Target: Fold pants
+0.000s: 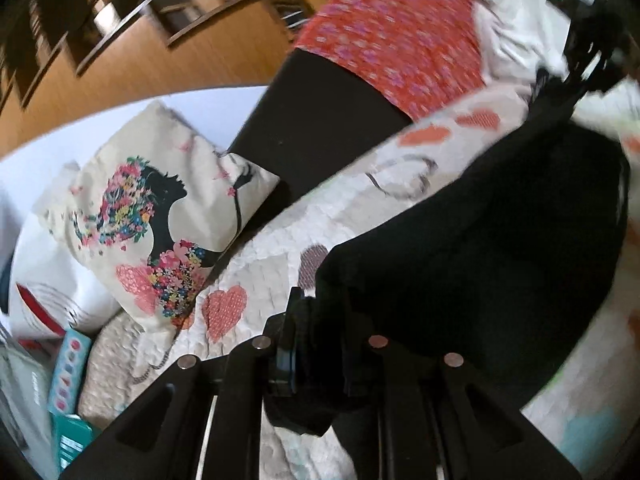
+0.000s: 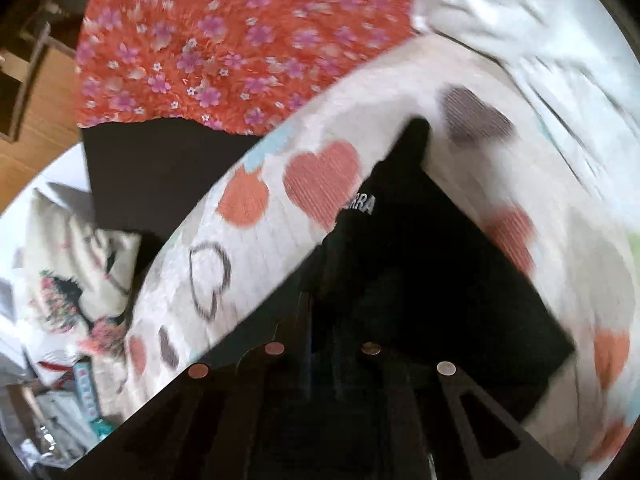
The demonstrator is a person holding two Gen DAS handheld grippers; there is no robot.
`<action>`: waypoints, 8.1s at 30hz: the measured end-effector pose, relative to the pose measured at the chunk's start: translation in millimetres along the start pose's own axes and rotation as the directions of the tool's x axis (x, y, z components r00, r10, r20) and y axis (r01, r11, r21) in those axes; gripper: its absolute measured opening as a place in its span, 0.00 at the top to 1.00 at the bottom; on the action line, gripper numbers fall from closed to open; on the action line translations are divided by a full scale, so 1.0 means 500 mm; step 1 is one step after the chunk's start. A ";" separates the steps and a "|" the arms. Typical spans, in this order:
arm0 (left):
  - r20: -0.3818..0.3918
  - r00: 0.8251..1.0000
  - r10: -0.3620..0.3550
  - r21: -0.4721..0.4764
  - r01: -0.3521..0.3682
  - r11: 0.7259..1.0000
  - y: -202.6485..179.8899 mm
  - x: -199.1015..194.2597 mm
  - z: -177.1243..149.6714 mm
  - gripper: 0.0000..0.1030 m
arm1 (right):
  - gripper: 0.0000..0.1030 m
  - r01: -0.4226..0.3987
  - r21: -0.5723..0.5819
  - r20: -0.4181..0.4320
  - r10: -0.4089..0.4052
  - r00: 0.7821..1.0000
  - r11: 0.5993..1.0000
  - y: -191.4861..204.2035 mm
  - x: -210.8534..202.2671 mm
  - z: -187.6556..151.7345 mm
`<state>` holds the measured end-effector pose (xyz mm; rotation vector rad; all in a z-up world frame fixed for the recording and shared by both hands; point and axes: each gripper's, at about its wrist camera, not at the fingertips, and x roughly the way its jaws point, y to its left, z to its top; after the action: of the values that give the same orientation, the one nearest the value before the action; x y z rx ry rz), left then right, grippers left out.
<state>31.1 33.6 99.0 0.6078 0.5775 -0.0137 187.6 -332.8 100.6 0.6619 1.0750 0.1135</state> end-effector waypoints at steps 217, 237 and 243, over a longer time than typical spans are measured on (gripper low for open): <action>0.062 0.816 -0.575 -0.933 0.252 0.257 0.020 0.128 -0.113 0.94 | 0.92 -0.012 -0.864 -0.197 -0.318 0.927 0.503 0.547 0.353 -0.202; -0.154 0.804 -0.574 -0.769 0.267 0.580 -0.095 0.117 0.062 0.56 | 0.81 -0.143 -0.314 -0.130 0.107 0.986 0.939 0.032 0.055 -0.129; -0.116 0.805 -0.582 -0.601 0.410 0.687 -0.171 0.112 0.262 0.44 | 0.38 -0.114 -0.248 0.062 0.134 0.989 0.962 -0.126 -0.091 -0.118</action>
<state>129.5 -99.7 112.1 -0.1457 0.9927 -0.2750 101.5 -375.1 83.4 0.5066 0.9251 0.3209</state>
